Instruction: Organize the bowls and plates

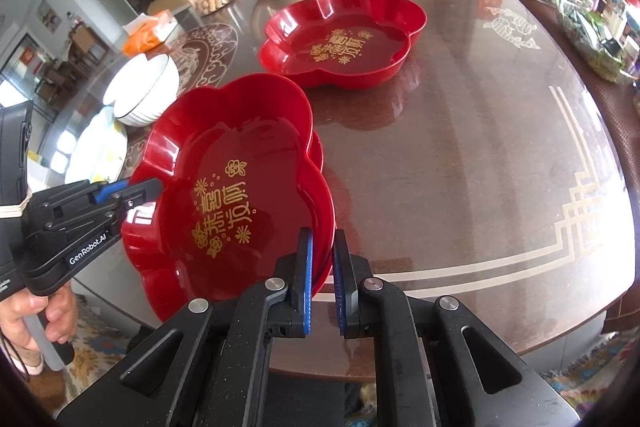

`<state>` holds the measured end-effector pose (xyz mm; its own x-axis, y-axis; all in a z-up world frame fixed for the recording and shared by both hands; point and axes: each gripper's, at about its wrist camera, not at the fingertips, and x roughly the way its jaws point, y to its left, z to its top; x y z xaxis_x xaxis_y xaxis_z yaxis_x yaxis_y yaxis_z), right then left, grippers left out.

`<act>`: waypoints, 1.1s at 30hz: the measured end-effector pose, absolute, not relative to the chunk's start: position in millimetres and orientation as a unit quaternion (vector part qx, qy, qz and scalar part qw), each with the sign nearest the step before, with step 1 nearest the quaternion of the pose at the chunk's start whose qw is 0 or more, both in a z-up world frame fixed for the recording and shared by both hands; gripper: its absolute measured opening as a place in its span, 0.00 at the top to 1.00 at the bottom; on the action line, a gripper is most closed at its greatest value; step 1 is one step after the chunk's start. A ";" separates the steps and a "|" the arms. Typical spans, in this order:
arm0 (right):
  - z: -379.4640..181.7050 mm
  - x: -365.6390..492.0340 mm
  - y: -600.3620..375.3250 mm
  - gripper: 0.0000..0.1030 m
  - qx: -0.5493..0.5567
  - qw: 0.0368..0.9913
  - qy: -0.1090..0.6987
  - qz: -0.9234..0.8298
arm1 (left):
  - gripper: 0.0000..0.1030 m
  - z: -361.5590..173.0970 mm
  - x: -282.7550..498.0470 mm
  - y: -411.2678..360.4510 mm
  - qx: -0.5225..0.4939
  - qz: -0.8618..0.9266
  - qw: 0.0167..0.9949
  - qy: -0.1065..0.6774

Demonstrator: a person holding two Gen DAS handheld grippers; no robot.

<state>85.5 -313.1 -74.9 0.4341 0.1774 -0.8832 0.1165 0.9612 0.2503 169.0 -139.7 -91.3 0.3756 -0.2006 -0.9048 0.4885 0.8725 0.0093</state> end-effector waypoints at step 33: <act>-16.6 -26.7 -285.5 0.28 0.099 0.941 0.300 -0.119 | 0.10 -51.5 57.5 -50.2 0.066 -0.162 0.909 0.379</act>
